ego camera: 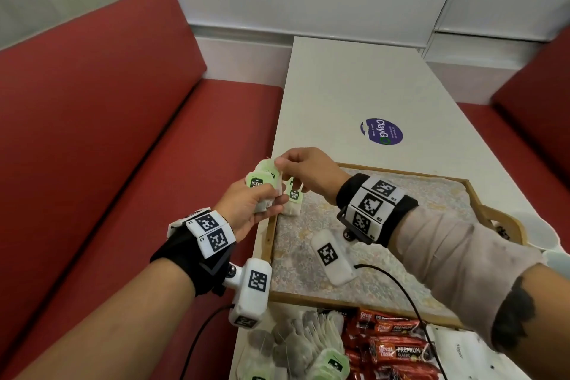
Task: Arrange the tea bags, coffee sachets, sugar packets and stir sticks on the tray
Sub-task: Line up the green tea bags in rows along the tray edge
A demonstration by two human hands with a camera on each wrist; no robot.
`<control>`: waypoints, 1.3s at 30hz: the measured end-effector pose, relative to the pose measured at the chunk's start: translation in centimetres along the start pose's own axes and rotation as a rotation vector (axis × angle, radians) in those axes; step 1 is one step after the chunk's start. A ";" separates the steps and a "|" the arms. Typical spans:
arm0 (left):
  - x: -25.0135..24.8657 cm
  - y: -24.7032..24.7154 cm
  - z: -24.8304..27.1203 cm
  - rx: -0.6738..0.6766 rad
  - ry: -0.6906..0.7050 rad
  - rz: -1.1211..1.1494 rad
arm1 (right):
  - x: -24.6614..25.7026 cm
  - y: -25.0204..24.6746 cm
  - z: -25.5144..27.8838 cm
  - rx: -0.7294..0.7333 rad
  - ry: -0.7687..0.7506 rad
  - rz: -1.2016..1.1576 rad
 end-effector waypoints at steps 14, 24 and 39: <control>0.1 -1.0 -0.1 -0.101 0.039 -0.010 | -1.3 -1.7 0.4 -0.072 0.095 -0.184; 0.3 -2.2 -0.8 -0.191 0.055 0.009 | -5.8 -1.2 0.5 -0.009 0.263 -0.049; 0.9 -2.4 -1.4 -0.183 0.049 -0.042 | -8.8 1.4 -0.7 0.062 0.358 0.225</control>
Point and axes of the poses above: each hand's wrist, its own z-axis away from the middle knuckle, its own y-axis out of the palm, x = y × z, the point moved 8 cm from there along -z, towards the middle knuckle, and after that the axes turned 2 degrees about y, right-handed, at the moved point
